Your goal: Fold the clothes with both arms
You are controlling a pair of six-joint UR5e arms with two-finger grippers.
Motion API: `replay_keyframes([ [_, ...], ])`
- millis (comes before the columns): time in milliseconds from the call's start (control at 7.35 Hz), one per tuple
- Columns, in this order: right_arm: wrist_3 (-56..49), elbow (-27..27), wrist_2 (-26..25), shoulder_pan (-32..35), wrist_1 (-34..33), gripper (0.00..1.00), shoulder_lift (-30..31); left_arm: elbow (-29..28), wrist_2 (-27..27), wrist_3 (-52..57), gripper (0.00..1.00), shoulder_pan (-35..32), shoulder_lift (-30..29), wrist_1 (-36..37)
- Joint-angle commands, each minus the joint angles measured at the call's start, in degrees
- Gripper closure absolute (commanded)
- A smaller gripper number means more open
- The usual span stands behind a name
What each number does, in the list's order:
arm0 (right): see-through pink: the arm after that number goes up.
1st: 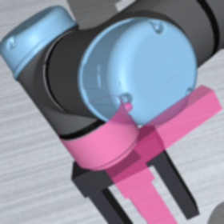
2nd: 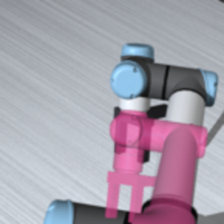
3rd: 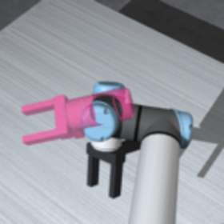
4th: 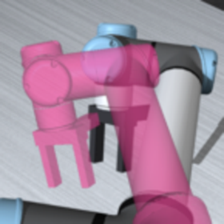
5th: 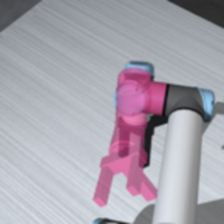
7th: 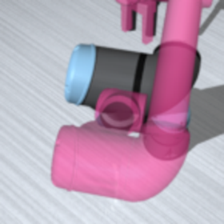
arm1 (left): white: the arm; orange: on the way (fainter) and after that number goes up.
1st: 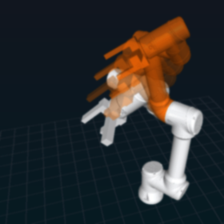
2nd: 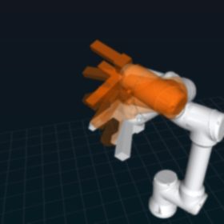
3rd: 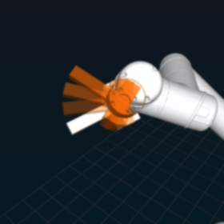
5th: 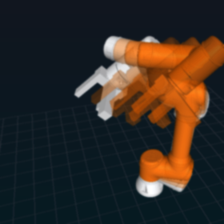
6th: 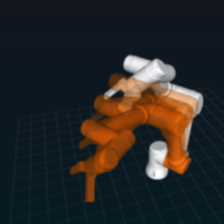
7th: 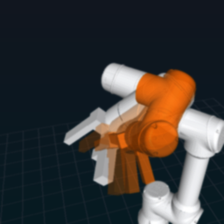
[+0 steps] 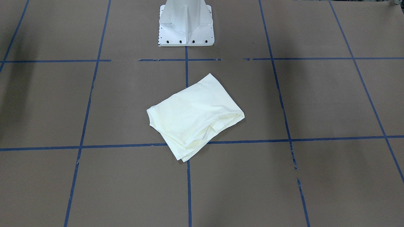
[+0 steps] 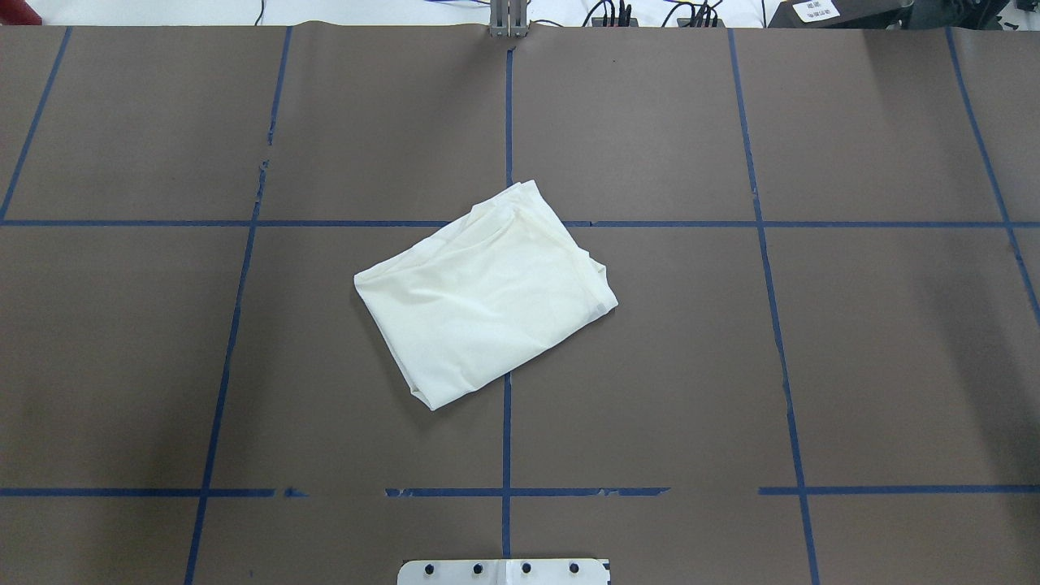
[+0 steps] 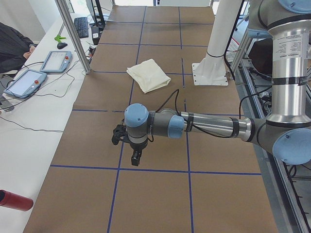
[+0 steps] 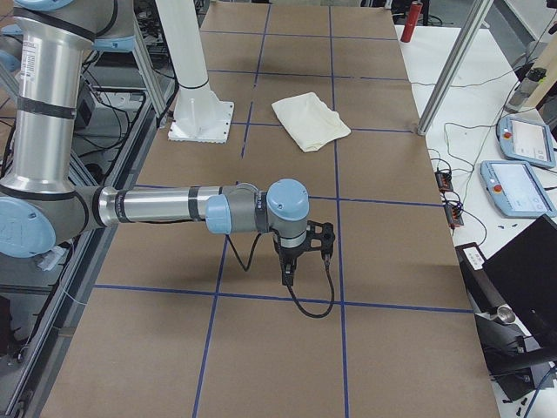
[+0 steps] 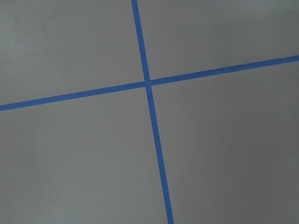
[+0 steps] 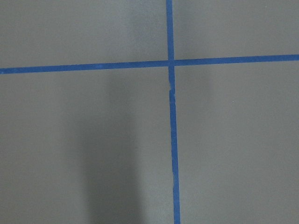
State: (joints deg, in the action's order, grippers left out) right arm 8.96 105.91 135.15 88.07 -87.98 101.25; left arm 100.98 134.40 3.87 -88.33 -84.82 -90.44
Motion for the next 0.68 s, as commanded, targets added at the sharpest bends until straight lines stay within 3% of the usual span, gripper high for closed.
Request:
replay_keyframes([
  [0, 0.0, 0.0, 0.02, 0.0, 0.0, 0.0, 0.0, -0.08, 0.24, -0.27, 0.0, 0.0, 0.0, 0.0],
  [544, 0.0, 0.0, 0.02, 0.0, 0.0, 0.0, 0.0, 0.0, 1.21, -7.04, 0.0, 0.0, 0.0, -0.17],
])
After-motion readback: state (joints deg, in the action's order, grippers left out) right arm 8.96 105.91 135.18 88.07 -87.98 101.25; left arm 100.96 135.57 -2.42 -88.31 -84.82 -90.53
